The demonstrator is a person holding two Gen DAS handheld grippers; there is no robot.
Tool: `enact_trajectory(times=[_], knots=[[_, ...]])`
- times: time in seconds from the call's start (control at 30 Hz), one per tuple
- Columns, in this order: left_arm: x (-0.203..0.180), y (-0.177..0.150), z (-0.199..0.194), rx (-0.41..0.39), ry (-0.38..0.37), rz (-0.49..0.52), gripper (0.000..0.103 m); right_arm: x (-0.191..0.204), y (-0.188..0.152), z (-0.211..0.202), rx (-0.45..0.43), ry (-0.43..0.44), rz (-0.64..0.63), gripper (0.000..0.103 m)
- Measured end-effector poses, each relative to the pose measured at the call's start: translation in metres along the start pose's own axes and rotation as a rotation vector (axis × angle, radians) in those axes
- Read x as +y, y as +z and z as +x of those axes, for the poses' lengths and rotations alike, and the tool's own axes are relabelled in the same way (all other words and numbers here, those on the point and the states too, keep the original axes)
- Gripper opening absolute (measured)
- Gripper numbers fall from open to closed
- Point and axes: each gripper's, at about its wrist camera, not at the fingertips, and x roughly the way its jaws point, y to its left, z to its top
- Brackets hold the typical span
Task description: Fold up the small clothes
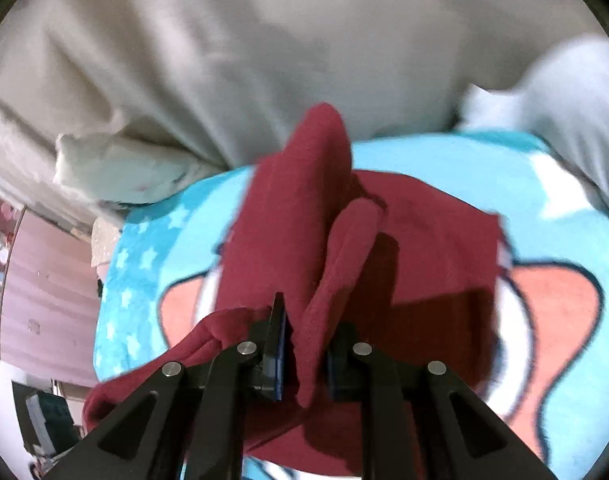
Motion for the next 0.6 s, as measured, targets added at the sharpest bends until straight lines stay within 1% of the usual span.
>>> enact_trajectory(times=[0.07,0.13,0.17,0.23,0.27,0.3,0.33,0.37,0.4,0.43,0.47,0.53,0.6], knots=[[-0.015,-0.007,0.012,0.023,-0.002,0.011,0.035,-0.028,-0.008,-0.002,0.006,-0.008,0.032,0.013],[-0.03,-0.012,0.023,0.049,-0.007,0.029,0.035,-0.05,-0.016,0.003,0.009,-0.026,0.058,0.013],[-0.04,-0.016,0.028,0.068,-0.015,0.045,0.036,-0.06,-0.018,0.005,0.011,-0.004,0.076,0.013],[-0.062,-0.018,0.041,0.103,-0.036,0.079,0.044,-0.078,-0.019,0.003,0.014,0.048,0.133,0.014],[-0.071,-0.019,0.047,0.117,-0.045,0.097,0.046,-0.082,-0.018,-0.001,0.009,0.066,0.15,0.015],[-0.083,-0.02,0.055,0.129,-0.052,0.119,0.046,-0.083,-0.017,-0.008,0.001,0.072,0.153,0.021],[-0.094,-0.02,0.064,0.137,-0.058,0.145,0.046,-0.079,-0.017,-0.019,-0.02,0.056,0.139,0.022],[-0.101,-0.02,0.07,0.142,-0.059,0.164,0.046,-0.078,-0.017,-0.028,-0.036,0.042,0.123,0.03],[-0.11,-0.022,0.08,0.147,-0.054,0.193,0.046,-0.075,-0.017,-0.036,-0.044,0.055,0.113,0.045],[-0.116,-0.024,0.087,0.15,-0.043,0.213,0.048,-0.071,-0.018,-0.04,-0.046,0.087,0.114,0.051],[-0.122,-0.026,0.096,0.155,-0.02,0.242,0.048,-0.069,-0.019,-0.044,-0.048,0.118,0.125,0.055],[-0.128,-0.032,0.111,0.168,0.015,0.274,0.048,-0.065,-0.022,-0.045,-0.043,0.15,0.147,0.055],[-0.133,-0.036,0.117,0.166,0.036,0.295,0.049,-0.058,-0.028,-0.044,-0.025,0.186,0.153,0.055]])
